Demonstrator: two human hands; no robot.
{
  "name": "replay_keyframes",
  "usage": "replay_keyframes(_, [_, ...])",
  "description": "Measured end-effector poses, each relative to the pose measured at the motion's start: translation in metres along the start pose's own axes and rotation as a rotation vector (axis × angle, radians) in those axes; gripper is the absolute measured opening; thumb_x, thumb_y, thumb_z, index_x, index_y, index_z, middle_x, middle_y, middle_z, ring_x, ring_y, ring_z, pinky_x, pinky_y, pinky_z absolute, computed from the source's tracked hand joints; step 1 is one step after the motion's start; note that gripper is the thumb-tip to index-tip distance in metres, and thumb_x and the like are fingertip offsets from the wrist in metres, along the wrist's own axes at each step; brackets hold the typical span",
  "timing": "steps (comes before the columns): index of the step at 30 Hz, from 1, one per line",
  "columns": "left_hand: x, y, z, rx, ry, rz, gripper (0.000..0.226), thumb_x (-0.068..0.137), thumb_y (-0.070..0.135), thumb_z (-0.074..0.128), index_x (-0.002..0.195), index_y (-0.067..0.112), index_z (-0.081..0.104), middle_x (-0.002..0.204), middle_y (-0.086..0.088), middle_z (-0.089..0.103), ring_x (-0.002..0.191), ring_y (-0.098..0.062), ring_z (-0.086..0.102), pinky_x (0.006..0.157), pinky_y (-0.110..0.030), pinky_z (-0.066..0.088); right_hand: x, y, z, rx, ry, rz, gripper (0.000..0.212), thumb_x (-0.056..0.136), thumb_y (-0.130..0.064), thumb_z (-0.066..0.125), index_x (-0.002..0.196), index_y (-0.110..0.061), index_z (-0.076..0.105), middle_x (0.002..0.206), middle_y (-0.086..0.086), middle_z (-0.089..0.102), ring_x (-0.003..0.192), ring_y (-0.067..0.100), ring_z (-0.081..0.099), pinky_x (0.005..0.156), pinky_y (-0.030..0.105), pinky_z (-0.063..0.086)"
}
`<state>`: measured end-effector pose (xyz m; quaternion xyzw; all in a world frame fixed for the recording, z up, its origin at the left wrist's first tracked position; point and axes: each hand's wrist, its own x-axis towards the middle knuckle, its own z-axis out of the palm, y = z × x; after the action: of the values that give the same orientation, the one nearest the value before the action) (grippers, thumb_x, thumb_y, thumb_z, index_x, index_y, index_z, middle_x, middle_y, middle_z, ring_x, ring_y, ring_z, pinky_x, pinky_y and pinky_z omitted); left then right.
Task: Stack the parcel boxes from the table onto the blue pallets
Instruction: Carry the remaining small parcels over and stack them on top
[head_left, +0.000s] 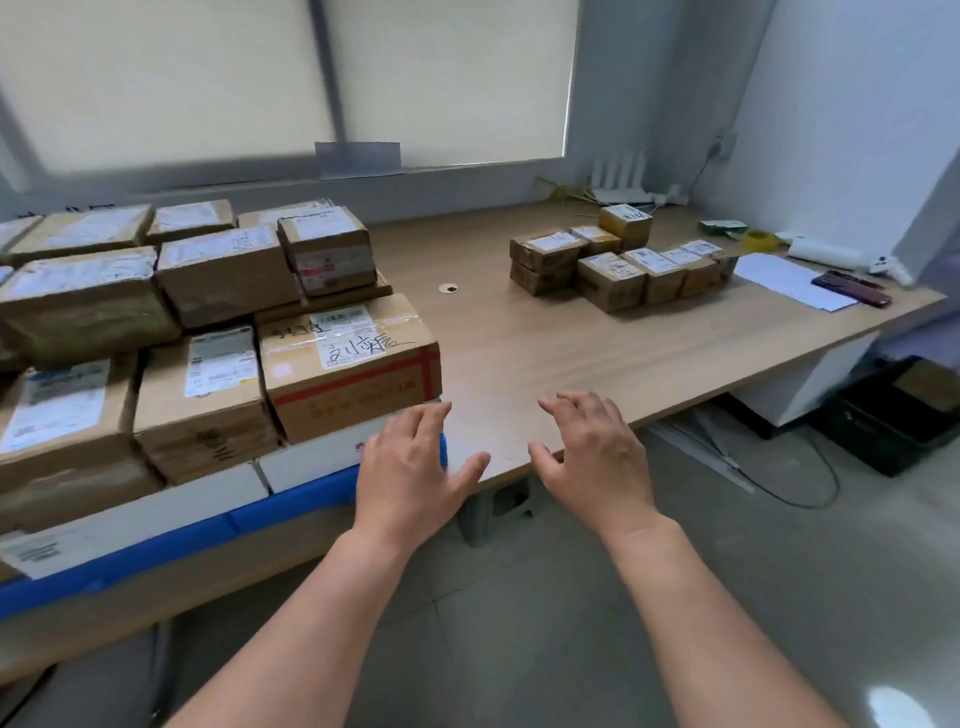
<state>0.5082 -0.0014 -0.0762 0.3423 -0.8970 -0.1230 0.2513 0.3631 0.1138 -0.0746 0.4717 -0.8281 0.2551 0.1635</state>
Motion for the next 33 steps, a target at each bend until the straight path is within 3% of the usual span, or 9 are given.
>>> replay_keyframes(4, [0.023, 0.025, 0.024, -0.017, -0.056, 0.052, 0.071, 0.085, 0.061, 0.051, 0.143, 0.024, 0.034, 0.141, 0.002, 0.044, 0.130, -0.016, 0.038, 0.107, -0.035, 0.030, 0.000, 0.033, -0.002, -0.029, 0.013, 0.080, 0.047, 0.063, -0.018, 0.084, 0.107, -0.008, 0.069, 0.102, 0.013, 0.067, 0.091, 0.034, 0.064, 0.073, 0.040, 0.055])
replay_keyframes(11, [0.070, 0.063, 0.079, -0.068, -0.091, 0.100, 0.070, 0.085, 0.061, 0.051, 0.142, 0.023, 0.037, 0.139, 0.001, 0.046, 0.128, -0.018, 0.040, 0.104, -0.036, 0.030, 0.025, 0.090, -0.002, -0.092, -0.058, 0.173, 0.048, 0.080, -0.023, 0.070, 0.125, -0.010, 0.060, 0.123, 0.013, 0.059, 0.114, 0.032, 0.053, 0.092, 0.041, 0.046])
replay_keyframes(17, [0.123, 0.087, 0.120, -0.089, -0.164, 0.089, 0.069, 0.086, 0.060, 0.050, 0.143, 0.025, 0.034, 0.140, 0.003, 0.044, 0.128, -0.019, 0.039, 0.102, -0.032, 0.029, 0.065, 0.139, 0.000, -0.135, -0.105, 0.238, 0.049, 0.086, -0.027, 0.063, 0.133, -0.014, 0.054, 0.131, 0.008, 0.055, 0.121, 0.026, 0.047, 0.099, 0.037, 0.040])
replay_keyframes(33, [0.307, 0.099, 0.216, -0.036, -0.162, -0.009, 0.066, 0.086, 0.059, 0.050, 0.140, 0.022, 0.041, 0.135, 0.000, 0.049, 0.124, -0.021, 0.043, 0.097, -0.035, 0.033, 0.237, 0.256, 0.054, -0.155, -0.164, 0.246, 0.047, 0.086, -0.024, 0.063, 0.131, -0.012, 0.056, 0.127, 0.008, 0.057, 0.114, 0.028, 0.050, 0.095, 0.037, 0.041])
